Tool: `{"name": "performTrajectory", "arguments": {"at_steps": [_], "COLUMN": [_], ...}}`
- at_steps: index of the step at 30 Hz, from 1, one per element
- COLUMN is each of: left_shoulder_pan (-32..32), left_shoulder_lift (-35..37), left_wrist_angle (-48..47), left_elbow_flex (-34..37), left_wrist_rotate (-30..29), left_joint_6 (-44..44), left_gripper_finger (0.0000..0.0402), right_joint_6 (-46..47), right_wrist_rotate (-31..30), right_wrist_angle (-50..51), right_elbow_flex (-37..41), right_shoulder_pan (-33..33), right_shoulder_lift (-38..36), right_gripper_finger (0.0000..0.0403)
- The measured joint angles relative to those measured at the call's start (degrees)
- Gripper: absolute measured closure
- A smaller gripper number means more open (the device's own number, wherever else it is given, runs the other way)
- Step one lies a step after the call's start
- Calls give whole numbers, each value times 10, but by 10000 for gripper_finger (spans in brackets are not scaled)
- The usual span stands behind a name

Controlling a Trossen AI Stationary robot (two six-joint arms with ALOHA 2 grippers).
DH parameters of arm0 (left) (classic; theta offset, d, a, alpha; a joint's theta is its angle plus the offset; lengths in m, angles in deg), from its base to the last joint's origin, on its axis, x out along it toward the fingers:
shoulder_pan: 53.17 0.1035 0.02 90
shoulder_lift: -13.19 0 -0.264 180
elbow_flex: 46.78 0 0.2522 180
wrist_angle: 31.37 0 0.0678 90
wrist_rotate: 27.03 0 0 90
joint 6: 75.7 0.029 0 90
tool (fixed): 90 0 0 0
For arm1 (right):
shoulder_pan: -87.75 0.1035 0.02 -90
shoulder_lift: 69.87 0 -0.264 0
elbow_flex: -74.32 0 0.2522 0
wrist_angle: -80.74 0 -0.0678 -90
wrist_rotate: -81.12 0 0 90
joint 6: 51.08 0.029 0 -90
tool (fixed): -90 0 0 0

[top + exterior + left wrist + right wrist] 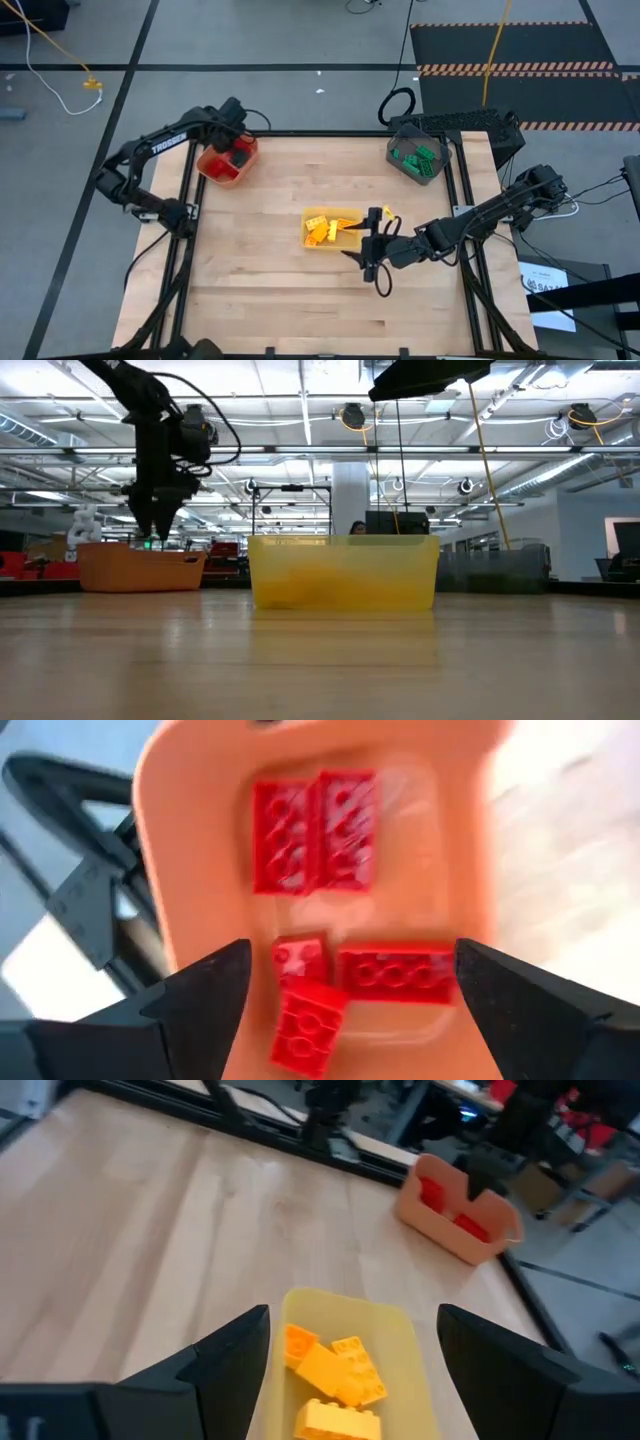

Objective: Sort & place blocks by color
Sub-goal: Return to Home Position

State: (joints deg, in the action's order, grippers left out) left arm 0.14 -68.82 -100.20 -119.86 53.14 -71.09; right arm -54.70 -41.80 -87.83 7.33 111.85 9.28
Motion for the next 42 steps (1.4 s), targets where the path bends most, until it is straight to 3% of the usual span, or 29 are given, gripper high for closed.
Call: {"name": "performTrajectory", "arguments": {"at_steps": [7, 10, 13, 16, 21, 25, 28, 33, 37, 42], "left_shoulder_pan": [-81, -146, -229, -317, -452, -534, -569, -589, -591, -590], "left_shoulder_lift": [57, 96, 127, 150, 165, 177, 197, 265, 335, 430], "left_wrist_angle": [75, 153, 227, 279, 357, 500, 602, 673, 683, 681], "left_elbow_flex": [-23, -15, -7, 10, 53, 129, 190, 282, 341, 413], "left_wrist_rotate": [120, 160, 163, 155, 76, 52, 17, -3, -9, -6], "left_joint_6": [-12, -34, -54, -70, -87, -103, -106, -123, -124, -122], "left_gripper_finger": [51, 51, 51, 51, 51, 51, 51, 56, 104, 221], "right_joint_6": [38, 59, 78, 102, 105, 106, 120, 130, 117, 102], "right_wrist_rotate": [-76, -75, -75, -75, -66, -45, -45, -46, -29, 44], "right_wrist_angle": [2, 3, 1, -30, -182, -271, -277, -277, -274, -275], "right_elbow_flex": [0, 1, 26, 81, 218, 311, 360, 417, 435, 438], "right_shoulder_pan": [0, 0, 0, -1, -1, -1, -1, -2, -14, -36], "right_shoulder_lift": [-7, -25, -55, -96, -183, -268, -332, -390, -401, -414], "right_gripper_finger": [127, 127, 127, 127, 127, 134, 151, 189, 230, 307]}}
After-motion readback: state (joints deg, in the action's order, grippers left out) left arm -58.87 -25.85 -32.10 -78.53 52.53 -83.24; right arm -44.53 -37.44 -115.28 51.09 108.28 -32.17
